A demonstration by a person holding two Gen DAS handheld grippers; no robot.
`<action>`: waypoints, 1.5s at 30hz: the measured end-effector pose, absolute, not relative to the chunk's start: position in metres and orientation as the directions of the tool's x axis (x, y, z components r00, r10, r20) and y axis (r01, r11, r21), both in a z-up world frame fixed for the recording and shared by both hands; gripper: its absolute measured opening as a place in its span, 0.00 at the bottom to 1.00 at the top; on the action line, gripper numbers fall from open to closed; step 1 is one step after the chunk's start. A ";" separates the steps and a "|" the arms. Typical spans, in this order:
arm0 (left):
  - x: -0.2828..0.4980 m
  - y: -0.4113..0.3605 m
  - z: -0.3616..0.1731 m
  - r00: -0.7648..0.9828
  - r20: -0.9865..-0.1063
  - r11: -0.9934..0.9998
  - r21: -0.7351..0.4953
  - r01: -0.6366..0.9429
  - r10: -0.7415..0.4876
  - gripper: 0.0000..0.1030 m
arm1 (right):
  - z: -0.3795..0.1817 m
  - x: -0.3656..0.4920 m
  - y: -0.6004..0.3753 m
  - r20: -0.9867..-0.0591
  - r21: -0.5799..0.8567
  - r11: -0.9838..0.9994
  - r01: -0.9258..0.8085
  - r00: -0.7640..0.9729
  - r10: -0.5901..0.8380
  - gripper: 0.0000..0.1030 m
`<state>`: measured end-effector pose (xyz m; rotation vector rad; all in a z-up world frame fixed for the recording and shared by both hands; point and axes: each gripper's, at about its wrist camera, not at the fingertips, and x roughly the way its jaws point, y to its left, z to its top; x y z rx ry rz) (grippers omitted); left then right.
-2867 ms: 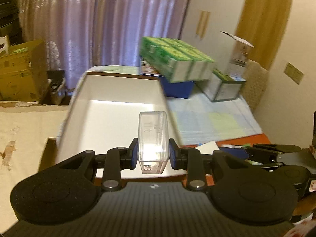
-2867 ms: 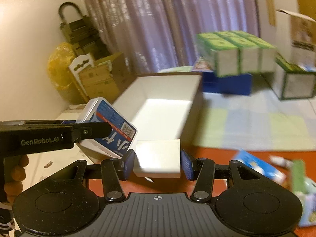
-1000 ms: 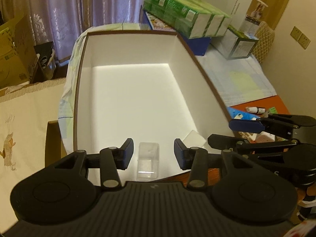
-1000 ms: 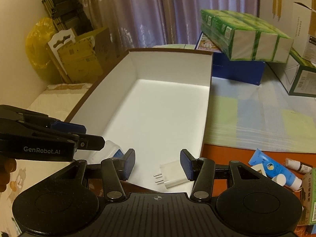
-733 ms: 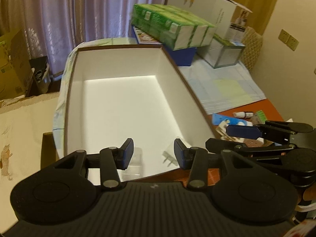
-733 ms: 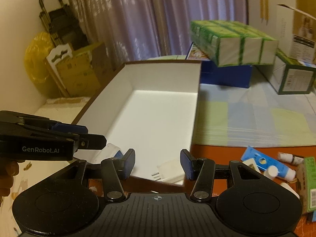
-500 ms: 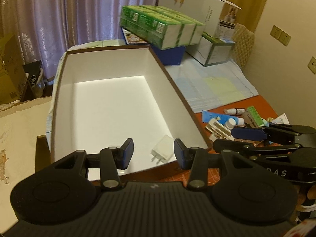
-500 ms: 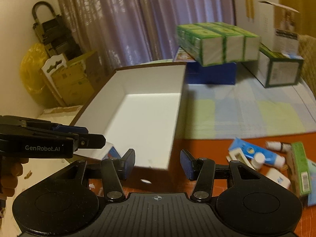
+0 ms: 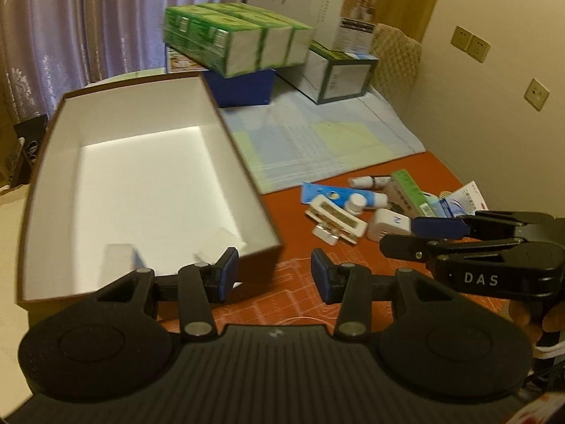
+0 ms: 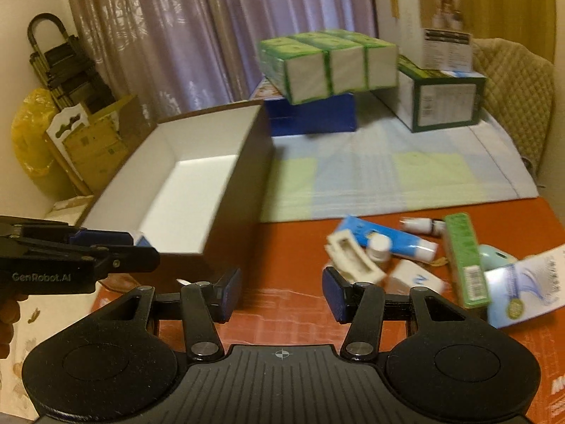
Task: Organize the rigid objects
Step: 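Move both open tools away from the shoebox back over the table, then grasp the white smart plug with the right tool while the left tool grasps the white hair clip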
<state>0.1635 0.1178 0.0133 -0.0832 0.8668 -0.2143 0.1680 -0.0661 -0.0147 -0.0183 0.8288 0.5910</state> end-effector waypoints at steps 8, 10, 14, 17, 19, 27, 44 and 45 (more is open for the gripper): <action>0.169 0.071 0.008 0.615 -0.754 0.973 -0.159 0.170 -0.231 0.39 | -0.017 0.176 -0.111 -0.712 0.210 0.844 -0.494 0.514 0.478 0.47; 0.170 0.062 0.005 0.612 -0.756 0.972 -0.162 0.168 -0.232 0.39 | -0.018 0.177 -0.119 -0.715 0.210 0.843 -0.495 0.511 0.478 0.47; 0.170 0.046 -0.001 0.609 -0.760 0.973 -0.162 0.163 -0.228 0.38 | -0.020 0.182 -0.135 -0.722 0.211 0.843 -0.496 0.502 0.476 0.47; 0.171 0.038 -0.004 0.606 -0.763 0.974 -0.162 0.159 -0.225 0.39 | -0.023 0.187 -0.145 -0.729 0.210 0.844 -0.494 0.496 0.472 0.47; 0.172 0.033 -0.007 0.606 -0.764 0.975 -0.161 0.154 -0.222 0.39 | -0.024 0.189 -0.150 -0.732 0.211 0.843 -0.495 0.492 0.472 0.47; 0.179 0.017 -0.018 0.598 -0.774 0.978 -0.149 0.147 -0.208 0.38 | -0.031 0.198 -0.167 -0.743 0.213 0.843 -0.494 0.479 0.468 0.47; 0.212 -0.005 -0.052 0.610 -0.776 0.985 -0.078 0.157 -0.159 0.38 | -0.054 0.228 -0.172 -0.757 0.202 0.822 -0.533 0.448 0.477 0.47; 0.215 -0.006 -0.055 0.612 -0.775 0.985 -0.074 0.159 -0.157 0.38 | -0.057 0.230 -0.170 -0.756 0.201 0.819 -0.537 0.446 0.478 0.47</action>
